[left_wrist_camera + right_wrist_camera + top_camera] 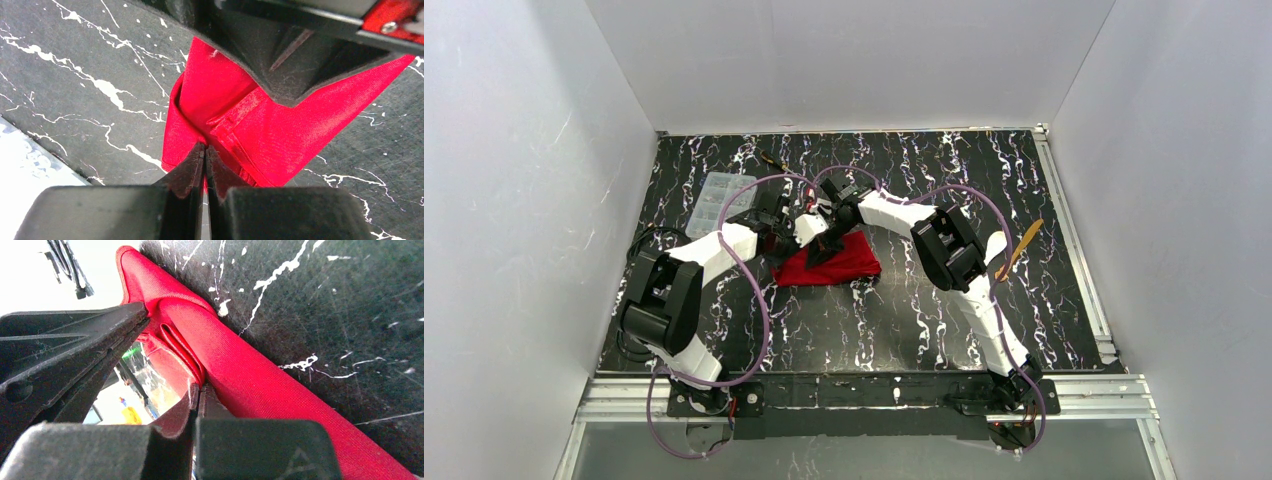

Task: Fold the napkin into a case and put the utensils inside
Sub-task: Stuff the top corner of the smaller-rectangle-folded napkin into the folded napkin.

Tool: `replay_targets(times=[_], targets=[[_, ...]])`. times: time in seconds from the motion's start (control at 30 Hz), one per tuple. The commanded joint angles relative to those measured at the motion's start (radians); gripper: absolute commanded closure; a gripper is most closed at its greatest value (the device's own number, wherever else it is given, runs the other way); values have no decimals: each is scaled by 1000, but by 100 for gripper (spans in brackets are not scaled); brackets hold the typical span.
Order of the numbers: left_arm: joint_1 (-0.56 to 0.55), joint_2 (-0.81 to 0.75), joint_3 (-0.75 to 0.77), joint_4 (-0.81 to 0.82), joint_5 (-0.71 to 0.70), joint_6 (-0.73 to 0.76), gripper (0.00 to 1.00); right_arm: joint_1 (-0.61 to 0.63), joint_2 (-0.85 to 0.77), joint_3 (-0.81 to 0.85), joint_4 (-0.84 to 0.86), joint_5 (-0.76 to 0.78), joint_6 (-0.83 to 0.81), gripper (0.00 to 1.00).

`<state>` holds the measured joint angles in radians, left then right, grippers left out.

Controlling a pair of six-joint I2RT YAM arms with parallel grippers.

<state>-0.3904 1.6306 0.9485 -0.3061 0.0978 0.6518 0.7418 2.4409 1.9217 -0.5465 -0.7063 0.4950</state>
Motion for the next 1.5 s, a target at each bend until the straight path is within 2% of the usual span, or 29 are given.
replay_targets(times=[0.0, 0.43, 0.67, 1.17, 1.47], targets=[[-4, -51, 10, -19, 54, 15, 100, 7, -33, 37, -45, 24, 8, 99], [-4, -82, 36, -37, 53, 5, 100, 8, -21, 78, -108, 54, -3, 99], [-5, -117, 38, -59, 122, -13, 100, 6, -20, 44, -71, 53, 4, 99], [-18, -120, -24, -28, 117, 54, 100, 8, 37, 209, -137, 12, -7, 99], [-18, -105, -11, -20, 128, 53, 100, 18, 88, 226, -129, -8, 2, 99]])
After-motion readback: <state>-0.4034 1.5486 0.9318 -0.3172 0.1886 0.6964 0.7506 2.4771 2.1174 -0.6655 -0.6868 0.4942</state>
